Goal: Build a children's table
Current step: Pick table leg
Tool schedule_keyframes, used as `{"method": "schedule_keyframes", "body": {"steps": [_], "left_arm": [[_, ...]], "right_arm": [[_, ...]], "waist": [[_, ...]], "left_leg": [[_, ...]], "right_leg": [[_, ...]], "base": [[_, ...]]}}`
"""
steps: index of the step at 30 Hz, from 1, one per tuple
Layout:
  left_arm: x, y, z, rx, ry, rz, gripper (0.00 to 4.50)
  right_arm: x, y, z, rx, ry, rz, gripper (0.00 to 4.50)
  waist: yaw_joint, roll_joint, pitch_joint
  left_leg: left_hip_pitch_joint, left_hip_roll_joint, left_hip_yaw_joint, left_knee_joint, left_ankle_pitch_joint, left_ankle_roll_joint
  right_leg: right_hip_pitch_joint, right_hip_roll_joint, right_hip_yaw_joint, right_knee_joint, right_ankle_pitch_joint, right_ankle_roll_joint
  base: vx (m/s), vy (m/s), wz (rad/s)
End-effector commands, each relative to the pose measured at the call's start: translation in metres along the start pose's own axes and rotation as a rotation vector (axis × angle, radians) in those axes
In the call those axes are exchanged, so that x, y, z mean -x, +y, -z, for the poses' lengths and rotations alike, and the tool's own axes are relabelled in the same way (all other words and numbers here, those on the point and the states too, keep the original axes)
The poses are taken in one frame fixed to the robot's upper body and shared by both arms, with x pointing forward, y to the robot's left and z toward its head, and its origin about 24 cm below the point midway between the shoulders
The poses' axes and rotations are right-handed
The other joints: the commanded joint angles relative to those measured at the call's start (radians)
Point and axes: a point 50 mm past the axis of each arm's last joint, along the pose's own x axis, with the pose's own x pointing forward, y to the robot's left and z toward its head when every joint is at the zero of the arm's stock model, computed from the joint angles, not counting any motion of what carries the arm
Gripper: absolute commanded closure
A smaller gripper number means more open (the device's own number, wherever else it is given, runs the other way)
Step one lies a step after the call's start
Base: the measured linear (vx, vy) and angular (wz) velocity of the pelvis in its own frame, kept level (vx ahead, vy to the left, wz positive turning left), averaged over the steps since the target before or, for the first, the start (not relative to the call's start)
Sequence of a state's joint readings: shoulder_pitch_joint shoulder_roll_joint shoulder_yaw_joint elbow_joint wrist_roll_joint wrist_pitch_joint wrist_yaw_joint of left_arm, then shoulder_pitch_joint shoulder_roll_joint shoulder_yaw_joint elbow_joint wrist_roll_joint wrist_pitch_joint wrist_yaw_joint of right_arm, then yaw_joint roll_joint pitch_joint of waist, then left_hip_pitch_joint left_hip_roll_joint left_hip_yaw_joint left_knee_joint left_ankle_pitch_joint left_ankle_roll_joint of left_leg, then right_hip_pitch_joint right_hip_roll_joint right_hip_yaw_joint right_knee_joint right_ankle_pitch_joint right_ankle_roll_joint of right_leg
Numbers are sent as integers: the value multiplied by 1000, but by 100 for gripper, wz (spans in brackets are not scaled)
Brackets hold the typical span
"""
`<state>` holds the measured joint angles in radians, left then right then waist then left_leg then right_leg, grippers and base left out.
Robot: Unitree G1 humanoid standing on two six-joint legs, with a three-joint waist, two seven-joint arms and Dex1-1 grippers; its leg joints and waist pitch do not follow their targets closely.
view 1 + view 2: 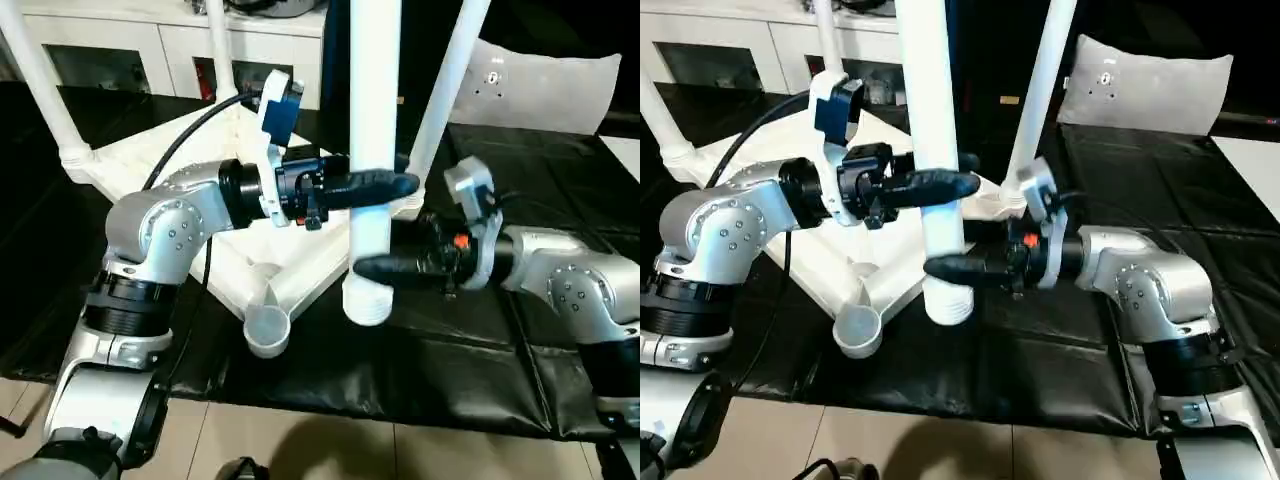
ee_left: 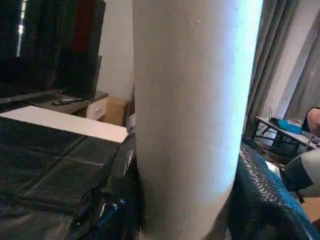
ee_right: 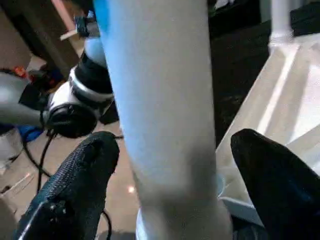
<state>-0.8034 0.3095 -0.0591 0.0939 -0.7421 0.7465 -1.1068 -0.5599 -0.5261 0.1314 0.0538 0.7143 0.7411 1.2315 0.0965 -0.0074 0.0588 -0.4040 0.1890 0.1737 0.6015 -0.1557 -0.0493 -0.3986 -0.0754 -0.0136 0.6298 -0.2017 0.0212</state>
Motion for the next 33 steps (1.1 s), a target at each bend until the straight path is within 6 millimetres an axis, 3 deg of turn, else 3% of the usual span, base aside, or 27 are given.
{"method": "schedule_keyframes", "body": {"steps": [1, 19, 22, 24, 26, 33], "left_arm": [[-4, -2, -9, -50, 17, 26, 265], [-2, 3, -1, -43, 56, -28, 265], [1, 9, -1, -35, 42, -100, 265], [2, 11, -1, -43, 35, -120, 209], [5, 10, 2, -44, 41, -124, 195], [12, 7, 10, -19, 45, -134, 195]], "right_arm": [[0, -1, -5, 16, 29, 1, 86], [-7, -8, 1, 23, 39, 33, 234], [-8, -8, 2, 22, 24, 42, 244], [-8, -7, 4, 21, 17, 45, 248], [-9, -7, 5, 26, 6, 61, 248], [-12, -16, 7, 57, -54, 176, 254]], "waist": [[4, -12, -73], [9, -11, -75], [9, -11, -75], [10, -11, -76], [13, -10, -77], [12, -8, -77]], "left_leg": [[29, 25, 1, -65, -164, 0], [31, 25, 2, -63, -160, -1], [31, 25, 1, -63, -166, -6], [32, 24, 1, -63, -163, -7], [31, 25, 1, -62, -155, -4], [32, 25, 1, -64, -164, -12]], "right_leg": [[45, -45, 18, -68, -107, -248], [44, -45, 17, -65, -105, -249], [43, -45, 17, -65, -114, -244], [44, -45, 18, -66, -107, -244], [43, -46, 18, -64, -94, -246], [41, -45, 16, -63, -93, -245]], "base": [[0, 0, 0], [0, 0, 0], [0, 0, 0], [0, 0, 0], [0, 0, 0], [0, 0, 0]]}}
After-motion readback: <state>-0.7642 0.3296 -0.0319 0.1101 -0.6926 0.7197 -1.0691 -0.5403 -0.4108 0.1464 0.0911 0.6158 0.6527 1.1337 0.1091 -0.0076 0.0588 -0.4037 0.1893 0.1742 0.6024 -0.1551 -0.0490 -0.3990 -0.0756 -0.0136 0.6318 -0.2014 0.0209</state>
